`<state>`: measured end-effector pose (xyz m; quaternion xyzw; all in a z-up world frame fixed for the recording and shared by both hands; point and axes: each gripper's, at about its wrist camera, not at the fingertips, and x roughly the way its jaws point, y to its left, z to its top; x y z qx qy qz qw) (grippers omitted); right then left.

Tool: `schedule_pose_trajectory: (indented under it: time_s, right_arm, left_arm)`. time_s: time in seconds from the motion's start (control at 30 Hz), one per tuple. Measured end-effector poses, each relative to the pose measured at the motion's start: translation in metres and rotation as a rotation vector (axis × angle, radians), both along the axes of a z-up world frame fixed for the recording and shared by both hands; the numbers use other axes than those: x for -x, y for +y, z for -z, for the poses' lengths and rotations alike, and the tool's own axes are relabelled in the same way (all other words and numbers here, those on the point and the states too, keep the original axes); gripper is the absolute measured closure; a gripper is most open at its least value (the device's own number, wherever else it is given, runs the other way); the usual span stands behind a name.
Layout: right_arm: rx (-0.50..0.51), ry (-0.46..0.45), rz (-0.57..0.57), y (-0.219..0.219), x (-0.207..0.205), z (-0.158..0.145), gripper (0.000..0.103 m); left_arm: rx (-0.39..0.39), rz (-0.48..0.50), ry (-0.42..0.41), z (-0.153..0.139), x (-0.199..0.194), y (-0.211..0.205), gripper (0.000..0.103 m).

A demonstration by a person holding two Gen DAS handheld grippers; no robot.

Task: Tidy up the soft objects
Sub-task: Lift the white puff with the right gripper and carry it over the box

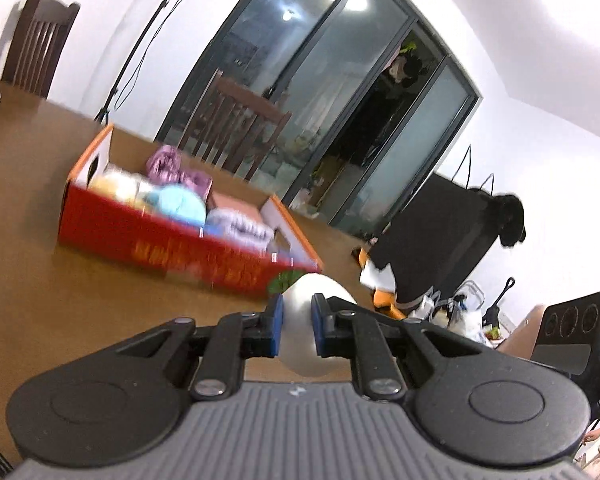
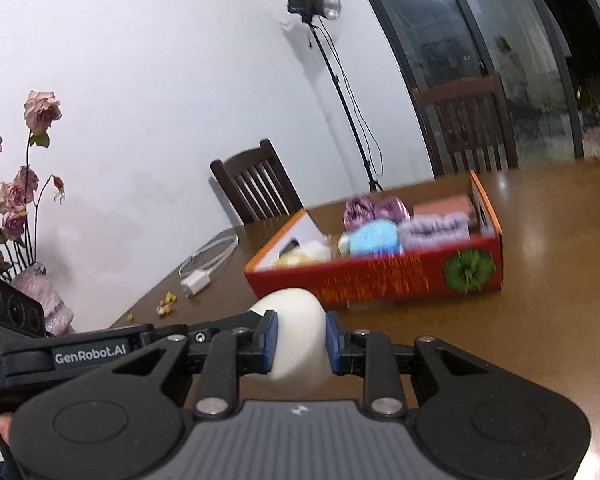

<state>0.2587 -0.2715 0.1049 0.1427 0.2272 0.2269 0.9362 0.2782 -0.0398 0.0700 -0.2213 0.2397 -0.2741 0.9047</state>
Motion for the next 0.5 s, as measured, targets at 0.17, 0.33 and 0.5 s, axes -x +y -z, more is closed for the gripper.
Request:
schedule_pose_trajectory:
  time_s: [0.17, 0.33, 0.5]
  right_arm:
    - [0.02, -0.033, -0.021, 0.01, -0.054, -0.024, 0.078]
    - [-0.003, 0.006, -0.048, 0.019, -0.136, -0.036, 0.078]
    - [-0.025, 0.141, -0.073, 0.032, -0.229, -0.02, 0.078]
  left_arm:
    - [-0.059, -0.003, -0.042, -0.027, -0.057, 0.006, 0.088]
    - [-0.069, -0.029, 0.019, -0.037, -0.134, 0.016, 0.088]
    - [-0.128, -0.07, 0.124, -0.018, -0.206, 0.026, 0.088]
